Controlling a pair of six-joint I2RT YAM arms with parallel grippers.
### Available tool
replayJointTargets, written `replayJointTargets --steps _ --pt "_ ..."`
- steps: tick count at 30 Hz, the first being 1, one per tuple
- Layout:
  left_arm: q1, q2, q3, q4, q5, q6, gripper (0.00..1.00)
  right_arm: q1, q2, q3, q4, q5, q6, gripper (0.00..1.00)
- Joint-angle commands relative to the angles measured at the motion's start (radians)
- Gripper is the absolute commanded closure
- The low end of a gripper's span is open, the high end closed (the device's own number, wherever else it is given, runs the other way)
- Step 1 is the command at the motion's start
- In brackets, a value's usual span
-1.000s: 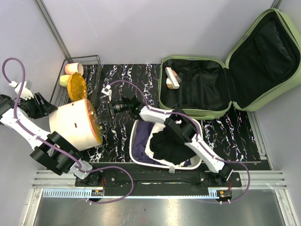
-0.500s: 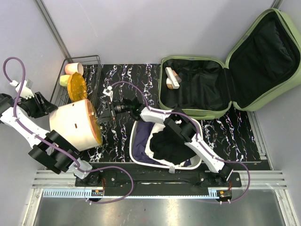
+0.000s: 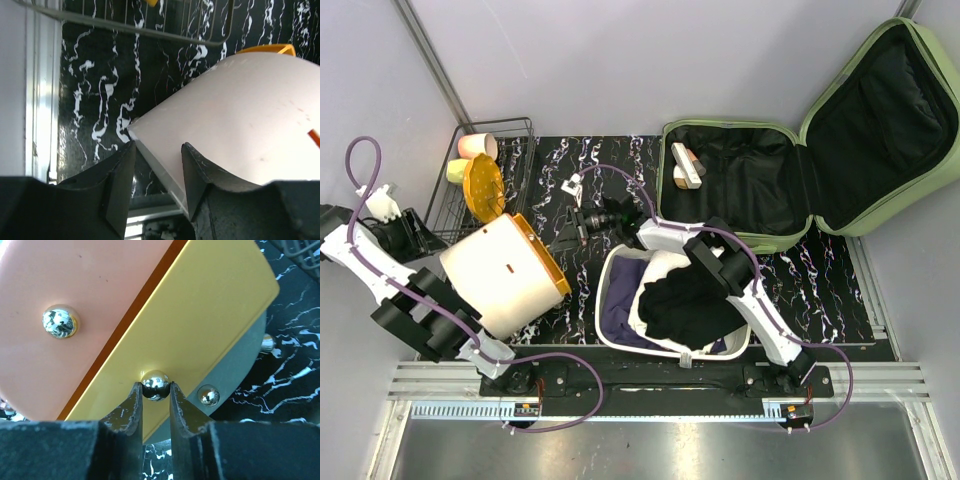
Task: Open, take out, and arrange the luggage
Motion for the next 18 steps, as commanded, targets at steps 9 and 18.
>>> replayJointTargets --steps 9,18 --pt "-0.178 -0.090 0.117 -0.235 -0.134 0.080 0.18 -0.010 -0.044 0.007 -0.071 0.037 -0.053 1.00" --pt "-0.206 -0.111 0.016 -0.304 -0.080 -0.037 0.18 0.001 -0.079 -0.031 -0.072 0.063 -0.077 1.00"
